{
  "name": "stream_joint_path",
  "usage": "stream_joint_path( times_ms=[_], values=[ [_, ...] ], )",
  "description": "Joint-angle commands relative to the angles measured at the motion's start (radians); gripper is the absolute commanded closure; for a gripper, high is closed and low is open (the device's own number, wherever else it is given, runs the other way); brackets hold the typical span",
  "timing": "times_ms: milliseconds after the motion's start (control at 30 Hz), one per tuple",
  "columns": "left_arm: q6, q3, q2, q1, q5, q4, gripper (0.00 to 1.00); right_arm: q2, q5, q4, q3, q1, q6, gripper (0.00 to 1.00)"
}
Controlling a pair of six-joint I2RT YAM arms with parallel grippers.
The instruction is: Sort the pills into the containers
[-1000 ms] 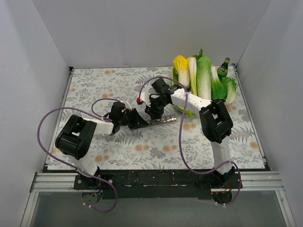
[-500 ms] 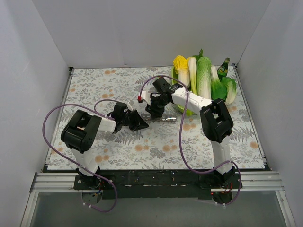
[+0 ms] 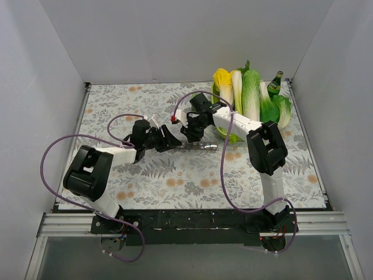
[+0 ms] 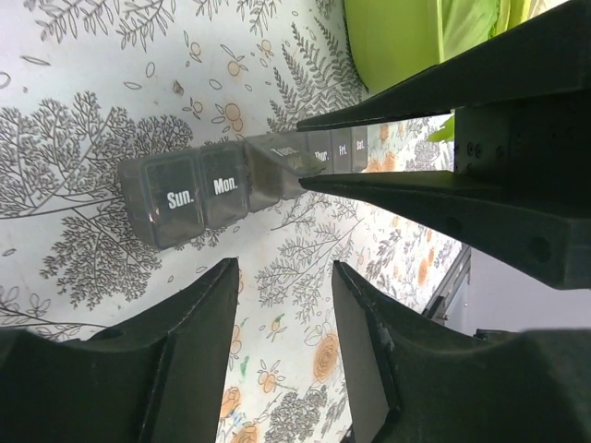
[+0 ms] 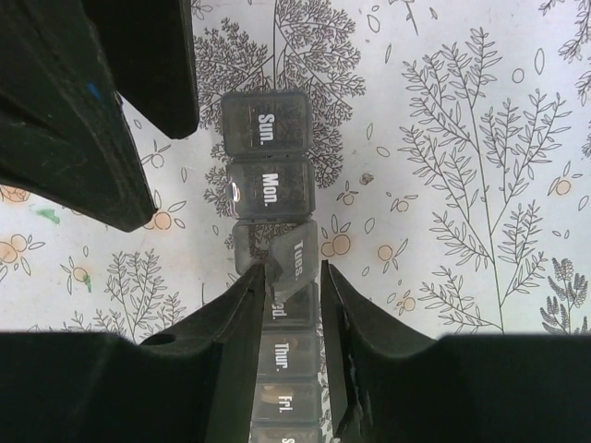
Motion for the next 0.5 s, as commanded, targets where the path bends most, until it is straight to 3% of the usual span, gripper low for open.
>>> stream_joint_path(
  times_ms=[0,100,133,233,333,367,467],
  values=[
    [0.095,0.021,-0.044,0.012,-0.02,-0.033,0.55,0.008,-0.004,0.021,0.055,-0.004,0.018,0.63],
    [0.108,0.056,-0.01,0.015,-0.003,-0.047,0.57,0.007,-0.005,0.011,0.071,-0.009,0.021,0.61],
    [0.112,0.07,-0.007,0.018,0.0,-0.05,0.57,0.007,-0.013,-0.009,0.075,-0.012,0.021,0.49],
    [0.159,0.07,-0.032,0.024,-0.003,-0.046,0.56,-0.038,-0.065,-0.038,0.052,-0.041,-0.014,0.29],
    [0.245,0.065,-0.085,0.029,-0.021,-0.067,0.54,-0.108,-0.128,-0.029,-0.038,-0.081,-0.089,0.2],
    [0.317,0.07,-0.098,0.029,-0.032,-0.096,0.48,-0.122,-0.136,-0.052,-0.061,-0.093,-0.168,0.19],
    [0.473,0.076,-0.136,0.029,-0.041,-0.133,0.43,-0.177,-0.141,-0.045,-0.17,-0.105,-0.297,0.17]
  ],
)
